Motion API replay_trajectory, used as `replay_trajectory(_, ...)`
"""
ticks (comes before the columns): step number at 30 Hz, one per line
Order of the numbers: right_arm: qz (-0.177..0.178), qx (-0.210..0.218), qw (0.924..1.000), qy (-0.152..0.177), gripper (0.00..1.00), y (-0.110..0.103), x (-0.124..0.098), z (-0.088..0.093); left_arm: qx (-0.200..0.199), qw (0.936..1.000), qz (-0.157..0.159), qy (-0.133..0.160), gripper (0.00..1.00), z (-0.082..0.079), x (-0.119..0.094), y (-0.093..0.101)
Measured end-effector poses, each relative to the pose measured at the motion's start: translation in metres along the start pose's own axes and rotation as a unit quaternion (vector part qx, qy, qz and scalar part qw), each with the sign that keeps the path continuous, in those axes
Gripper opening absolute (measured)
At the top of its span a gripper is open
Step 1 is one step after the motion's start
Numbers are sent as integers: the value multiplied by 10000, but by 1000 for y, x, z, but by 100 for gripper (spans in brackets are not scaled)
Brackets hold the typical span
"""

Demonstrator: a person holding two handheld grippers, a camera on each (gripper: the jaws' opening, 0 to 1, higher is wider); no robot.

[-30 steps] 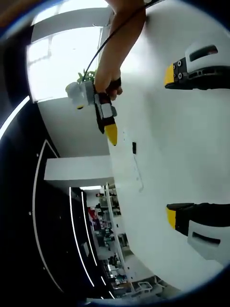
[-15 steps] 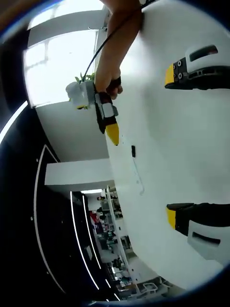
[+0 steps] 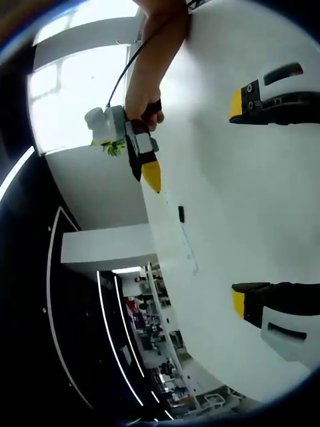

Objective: Snap the two parts of the plastic buckle together until the buckle closes and remains connected.

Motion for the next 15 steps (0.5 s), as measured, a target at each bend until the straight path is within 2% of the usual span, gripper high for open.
replay_trajectory(5,24,-8,10000,-56,100,6,-5,4,-21,10000,-31,-6,100,0,-1,1)
replay_trajectory(15,23,-62,9999,-131,100,3,-25,11,-177,9998,-73,95,100,-2,-3,0)
Point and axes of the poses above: the point that each gripper's makers call its tool centre point, and the gripper's own axes: x roughly forward along the fingers, y roughly to its right, z roughly out of its underside, the point moved 9 cm from there along -x, roughly backward along the fingers, and after that the axes turned 3 degrees about -x, right-handed, at the moved point
